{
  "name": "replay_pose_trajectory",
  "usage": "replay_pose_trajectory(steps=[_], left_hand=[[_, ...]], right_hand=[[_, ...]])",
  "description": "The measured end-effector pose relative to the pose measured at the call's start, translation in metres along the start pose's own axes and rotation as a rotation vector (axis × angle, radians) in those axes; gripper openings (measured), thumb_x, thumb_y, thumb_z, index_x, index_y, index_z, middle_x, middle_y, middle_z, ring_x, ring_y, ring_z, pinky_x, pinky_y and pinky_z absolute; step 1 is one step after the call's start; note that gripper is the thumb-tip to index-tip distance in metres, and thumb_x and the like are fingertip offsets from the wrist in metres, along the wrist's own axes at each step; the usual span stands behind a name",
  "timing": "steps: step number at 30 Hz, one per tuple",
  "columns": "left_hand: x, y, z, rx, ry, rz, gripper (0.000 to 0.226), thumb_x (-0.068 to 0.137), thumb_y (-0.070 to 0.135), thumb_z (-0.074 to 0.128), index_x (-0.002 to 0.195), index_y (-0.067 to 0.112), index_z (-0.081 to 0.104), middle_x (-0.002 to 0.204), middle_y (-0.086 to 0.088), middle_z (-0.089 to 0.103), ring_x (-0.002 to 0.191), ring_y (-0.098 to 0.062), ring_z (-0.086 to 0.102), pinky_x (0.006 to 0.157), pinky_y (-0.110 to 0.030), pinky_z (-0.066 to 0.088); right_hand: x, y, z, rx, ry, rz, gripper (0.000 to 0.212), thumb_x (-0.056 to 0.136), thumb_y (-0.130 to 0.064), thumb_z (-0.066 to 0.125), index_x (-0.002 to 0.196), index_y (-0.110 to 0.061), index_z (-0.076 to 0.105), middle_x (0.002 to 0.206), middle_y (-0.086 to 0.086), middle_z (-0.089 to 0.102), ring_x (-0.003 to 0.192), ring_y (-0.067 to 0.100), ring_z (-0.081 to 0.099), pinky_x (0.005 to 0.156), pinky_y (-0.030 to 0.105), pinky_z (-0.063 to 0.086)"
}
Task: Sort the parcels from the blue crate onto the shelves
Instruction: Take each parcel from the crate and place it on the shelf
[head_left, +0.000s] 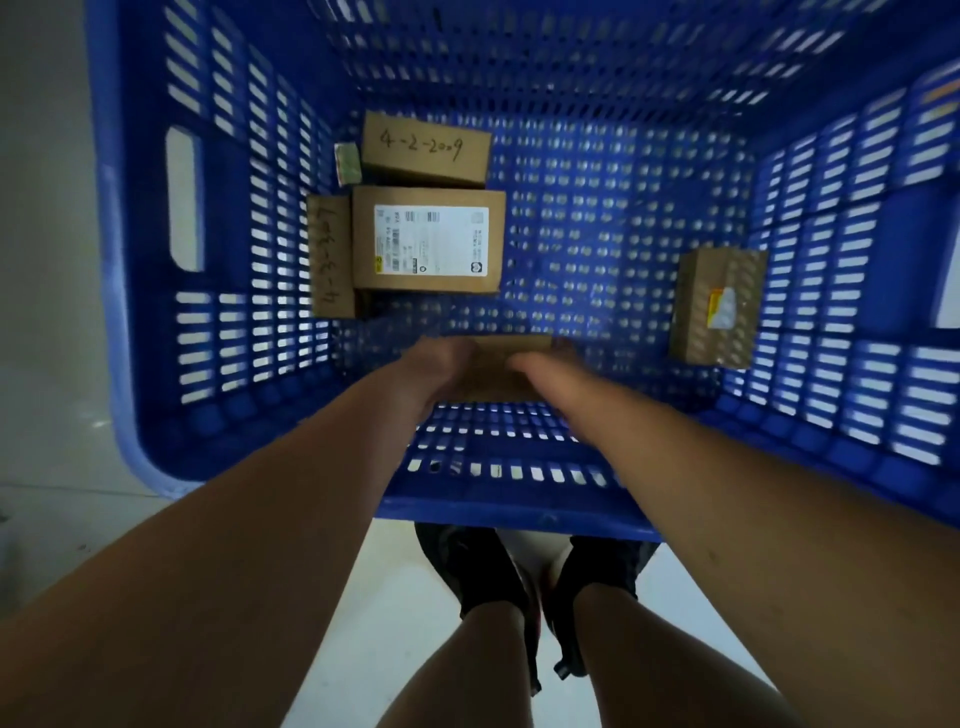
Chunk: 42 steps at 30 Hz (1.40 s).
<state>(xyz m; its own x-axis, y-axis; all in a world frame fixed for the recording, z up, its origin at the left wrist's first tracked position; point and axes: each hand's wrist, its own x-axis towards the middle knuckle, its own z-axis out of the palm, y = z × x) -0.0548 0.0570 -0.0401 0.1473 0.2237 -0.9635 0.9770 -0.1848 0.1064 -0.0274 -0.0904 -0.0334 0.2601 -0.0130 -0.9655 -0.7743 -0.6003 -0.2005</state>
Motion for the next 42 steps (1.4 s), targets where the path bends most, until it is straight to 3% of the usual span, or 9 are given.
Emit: replay_pose_trajectory(steps=[5,10,13,19,23,30,34,37,42], left_hand=[[-0.035,-0.009,-0.018,-0.19,0.216,-0.036,0.087,0.069,0.07,0.052,0.139,0.02,0.062,0.133,-0.015,0.064,0.108,-0.038,0.067,0.099,-0.055,0.056],[-0.163,0.018,-0.039,-0.405,0.343,0.149,0.087,0.06,0.075,0.061,0.134,0.029,0.052,0.134,-0.008,0.058,0.112,-0.035,0.063,0.097,-0.058,0.057],[-0.237,0.038,-0.054,-0.472,0.405,0.283,0.069,0.066,0.065,0.068,0.12,0.024,0.054,0.13,-0.008,0.06,0.109,-0.03,0.064,0.098,-0.055,0.056],[-0.395,0.076,-0.094,-0.542,0.536,0.561,0.047,0.076,0.06,0.07,0.103,0.025,0.054,0.123,-0.01,0.061,0.102,-0.022,0.065,0.092,-0.047,0.058],[-0.499,0.094,-0.122,-0.612,0.582,0.718,0.039,0.082,0.057,0.075,0.102,0.03,0.055,0.123,-0.007,0.064,0.1,-0.012,0.068,0.094,-0.044,0.059],[-0.668,0.12,-0.175,-0.75,0.542,0.963,0.035,0.08,0.054,0.081,0.097,0.038,0.055,0.123,-0.013,0.066,0.109,-0.024,0.072,0.095,-0.041,0.06],[-0.758,0.125,-0.201,-0.78,0.533,1.115,0.029,0.091,0.039,0.08,0.105,0.032,0.057,0.106,0.01,0.067,0.094,-0.002,0.068,0.083,-0.023,0.054],[-0.815,0.129,-0.218,-0.806,0.5,1.233,0.031,0.093,0.031,0.079,0.115,0.023,0.058,0.092,0.026,0.064,0.086,0.003,0.067,0.082,-0.023,0.057],[-0.892,0.132,-0.239,-0.774,0.469,1.383,0.049,0.096,0.024,0.075,0.141,0.021,0.054,0.122,0.011,0.063,0.096,0.01,0.07,0.097,-0.032,0.061]], right_hand=[[-0.053,-0.009,-0.018,0.194,0.061,-0.07,0.06,0.096,-0.06,0.068,0.138,-0.022,0.048,0.13,0.009,0.062,0.117,0.03,0.064,0.104,0.055,0.057],[-0.138,-0.033,-0.044,0.301,0.194,-0.189,0.041,0.1,-0.063,0.061,0.109,-0.025,0.049,0.113,0.001,0.057,0.105,0.026,0.063,0.094,0.06,0.063],[-0.2,-0.056,-0.061,0.388,0.238,-0.267,0.039,0.098,-0.058,0.067,0.09,-0.027,0.045,0.102,-0.003,0.057,0.107,0.03,0.066,0.095,0.065,0.059],[-0.345,-0.102,-0.097,0.565,0.249,-0.495,0.031,0.099,-0.044,0.074,0.093,-0.023,0.051,0.1,-0.003,0.062,0.099,0.022,0.066,0.099,0.064,0.058],[-0.45,-0.128,-0.119,0.602,0.29,-0.678,0.038,0.084,-0.061,0.077,0.096,-0.029,0.058,0.095,-0.018,0.071,0.107,0.018,0.071,0.103,0.058,0.058],[-0.629,-0.174,-0.16,0.606,0.32,-0.943,0.036,0.079,-0.067,0.078,0.092,-0.04,0.06,0.099,-0.013,0.073,0.112,0.026,0.075,0.101,0.056,0.06],[-0.721,-0.19,-0.173,0.592,0.311,-1.084,0.05,0.08,-0.069,0.073,0.107,-0.03,0.058,0.101,-0.023,0.07,0.118,0.015,0.071,0.106,0.048,0.059],[-0.778,-0.2,-0.184,0.589,0.328,-1.172,0.055,0.08,-0.067,0.075,0.108,-0.024,0.057,0.102,-0.018,0.069,0.117,0.016,0.071,0.105,0.048,0.06],[-0.852,-0.207,-0.206,0.5,0.317,-1.305,0.054,0.082,-0.067,0.08,0.118,-0.035,0.057,0.121,-0.016,0.068,0.123,0.012,0.068,0.108,0.046,0.058]])
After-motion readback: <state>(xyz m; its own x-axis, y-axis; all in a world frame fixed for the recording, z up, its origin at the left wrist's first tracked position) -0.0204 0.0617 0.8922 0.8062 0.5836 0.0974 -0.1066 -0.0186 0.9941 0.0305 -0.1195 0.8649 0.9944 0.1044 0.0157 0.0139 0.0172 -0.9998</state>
